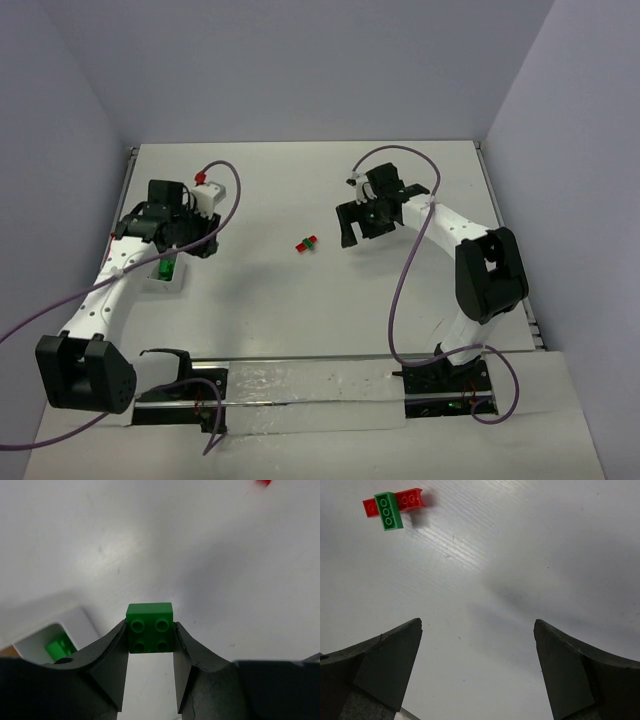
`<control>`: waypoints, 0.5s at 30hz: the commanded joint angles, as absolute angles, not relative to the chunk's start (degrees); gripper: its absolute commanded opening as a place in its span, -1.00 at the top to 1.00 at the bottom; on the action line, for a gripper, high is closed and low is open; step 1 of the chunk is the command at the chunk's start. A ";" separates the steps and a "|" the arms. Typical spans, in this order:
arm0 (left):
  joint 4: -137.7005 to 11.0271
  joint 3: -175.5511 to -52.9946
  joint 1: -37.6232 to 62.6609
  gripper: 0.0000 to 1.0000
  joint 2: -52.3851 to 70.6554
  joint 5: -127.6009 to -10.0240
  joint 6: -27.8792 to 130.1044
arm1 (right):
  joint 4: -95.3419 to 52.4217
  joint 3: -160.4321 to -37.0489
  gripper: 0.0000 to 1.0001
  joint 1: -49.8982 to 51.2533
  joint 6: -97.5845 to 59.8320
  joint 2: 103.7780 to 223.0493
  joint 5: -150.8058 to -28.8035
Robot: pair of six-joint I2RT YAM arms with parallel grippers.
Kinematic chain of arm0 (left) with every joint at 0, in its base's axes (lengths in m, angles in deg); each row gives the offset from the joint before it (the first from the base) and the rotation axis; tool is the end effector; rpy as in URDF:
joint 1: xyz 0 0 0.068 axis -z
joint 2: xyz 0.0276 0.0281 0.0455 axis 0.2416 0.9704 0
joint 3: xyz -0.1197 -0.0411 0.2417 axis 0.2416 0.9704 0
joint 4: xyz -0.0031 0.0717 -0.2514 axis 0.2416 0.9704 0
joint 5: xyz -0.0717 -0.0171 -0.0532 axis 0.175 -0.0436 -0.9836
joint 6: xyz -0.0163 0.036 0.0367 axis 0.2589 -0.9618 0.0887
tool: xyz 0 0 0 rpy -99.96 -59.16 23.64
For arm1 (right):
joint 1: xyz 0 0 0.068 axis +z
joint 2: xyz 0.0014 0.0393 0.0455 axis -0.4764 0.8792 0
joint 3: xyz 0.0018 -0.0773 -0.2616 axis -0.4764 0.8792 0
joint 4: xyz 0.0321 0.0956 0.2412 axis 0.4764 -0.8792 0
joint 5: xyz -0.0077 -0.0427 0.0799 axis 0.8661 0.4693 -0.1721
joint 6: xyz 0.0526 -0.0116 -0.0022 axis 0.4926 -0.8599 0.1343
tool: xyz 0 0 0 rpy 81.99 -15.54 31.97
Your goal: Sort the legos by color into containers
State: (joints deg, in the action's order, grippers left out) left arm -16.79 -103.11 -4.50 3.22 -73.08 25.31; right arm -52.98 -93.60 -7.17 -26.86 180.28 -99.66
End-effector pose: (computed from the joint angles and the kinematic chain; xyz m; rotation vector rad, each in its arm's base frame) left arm 0.2396 -0.0478 0.2972 0.5980 2.4056 -0.2374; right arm 0.3281 0.1392 0.2221 -0.6186 2.5526 0.5221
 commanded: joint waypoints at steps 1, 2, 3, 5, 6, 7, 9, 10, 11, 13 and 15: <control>-11.64 -102.38 -12.80 1.00 4.11 -67.29 22.42 | -52.07 -96.03 -1.00 -6.37 -27.69 178.55 -99.37; -11.85 -102.40 -13.63 1.00 4.34 -66.97 22.39 | -52.07 -96.06 -1.00 -6.39 -27.78 178.64 -99.39; -12.32 -102.40 -15.29 1.00 4.79 -64.78 22.48 | -51.98 -95.97 -1.00 -6.39 -27.80 178.79 -99.39; -13.22 -102.44 -17.30 1.00 5.45 -61.17 22.56 | -51.84 -95.77 -1.00 -6.39 -27.78 178.95 -99.50; -13.95 -102.29 -17.59 1.00 5.50 -60.35 22.74 | -51.72 -95.73 -1.00 -6.39 -27.71 179.04 -99.61; -14.23 -102.20 -17.91 1.00 5.65 -58.69 22.70 | -51.71 -95.79 -1.00 -6.39 -27.69 179.12 -99.74; -15.17 -101.63 -18.22 0.99 6.00 -55.93 22.44 | -51.63 -95.79 -1.00 -6.32 -27.62 179.30 -99.74; -15.33 -101.30 -18.32 0.98 6.14 -54.79 22.25 | -51.63 -95.81 -1.00 -6.39 -27.61 179.40 -99.76; -15.93 -100.79 -18.49 0.97 6.42 -53.28 22.05 | -51.63 -95.89 -1.00 -6.39 -27.54 179.54 -99.84; -17.20 -100.26 -19.01 0.93 6.79 -51.77 21.83 | -51.55 -95.97 -1.00 -6.39 -27.54 179.61 -99.92; -17.90 -100.27 -19.41 0.89 7.52 -51.12 21.78 | -51.54 -95.97 -1.00 -6.39 -27.47 179.69 -100.01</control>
